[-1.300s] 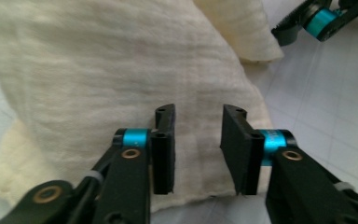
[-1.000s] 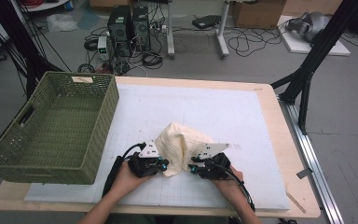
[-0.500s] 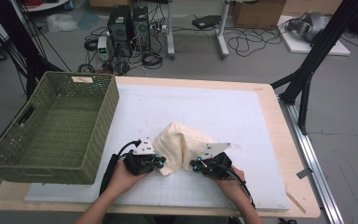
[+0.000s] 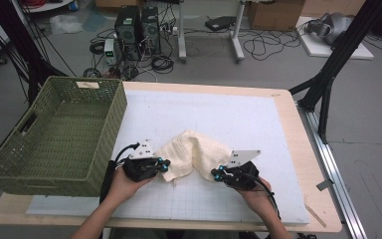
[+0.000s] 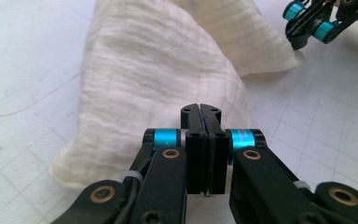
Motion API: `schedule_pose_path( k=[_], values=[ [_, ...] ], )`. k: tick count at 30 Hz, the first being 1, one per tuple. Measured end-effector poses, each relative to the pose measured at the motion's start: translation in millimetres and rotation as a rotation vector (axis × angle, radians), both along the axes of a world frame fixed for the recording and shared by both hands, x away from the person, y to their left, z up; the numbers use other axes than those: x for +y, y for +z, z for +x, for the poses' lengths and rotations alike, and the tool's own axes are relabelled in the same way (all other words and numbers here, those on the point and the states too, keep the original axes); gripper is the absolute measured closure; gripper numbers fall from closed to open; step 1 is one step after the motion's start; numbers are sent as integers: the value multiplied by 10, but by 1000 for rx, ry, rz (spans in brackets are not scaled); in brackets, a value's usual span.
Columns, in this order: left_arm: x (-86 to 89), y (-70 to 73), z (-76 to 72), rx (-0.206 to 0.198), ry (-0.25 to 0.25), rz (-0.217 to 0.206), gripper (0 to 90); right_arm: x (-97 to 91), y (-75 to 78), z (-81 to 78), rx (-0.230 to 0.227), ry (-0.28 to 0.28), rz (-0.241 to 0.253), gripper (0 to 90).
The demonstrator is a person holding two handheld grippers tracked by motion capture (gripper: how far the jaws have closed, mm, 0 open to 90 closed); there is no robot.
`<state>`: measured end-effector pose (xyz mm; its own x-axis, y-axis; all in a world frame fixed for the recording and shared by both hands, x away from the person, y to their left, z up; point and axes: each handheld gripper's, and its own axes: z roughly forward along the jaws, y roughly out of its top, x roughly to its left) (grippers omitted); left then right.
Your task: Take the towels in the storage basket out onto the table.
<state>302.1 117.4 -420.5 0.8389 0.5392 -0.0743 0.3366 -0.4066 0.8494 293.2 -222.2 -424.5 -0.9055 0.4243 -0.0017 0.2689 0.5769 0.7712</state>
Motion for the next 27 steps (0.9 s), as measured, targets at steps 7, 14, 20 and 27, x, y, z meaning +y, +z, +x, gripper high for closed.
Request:
schedule_pose_path(
  k=[7, 14, 20, 27],
  values=[
    [110, 62, -7, -11, 20, -24, 885, -123, 65, -50, -13, -7, 31, 877],
    [174, 130, -45, -26, 38, -47, 885, -226, 128, -86, -28, -14, 46, 877],
    [197, 125, -73, -24, 39, -50, 885, -264, 135, -140, -26, -7, 42, 877],
    [216, 137, -116, -27, 35, -51, 885, -277, 125, -183, -31, -3, 49, 877]
  ],
)
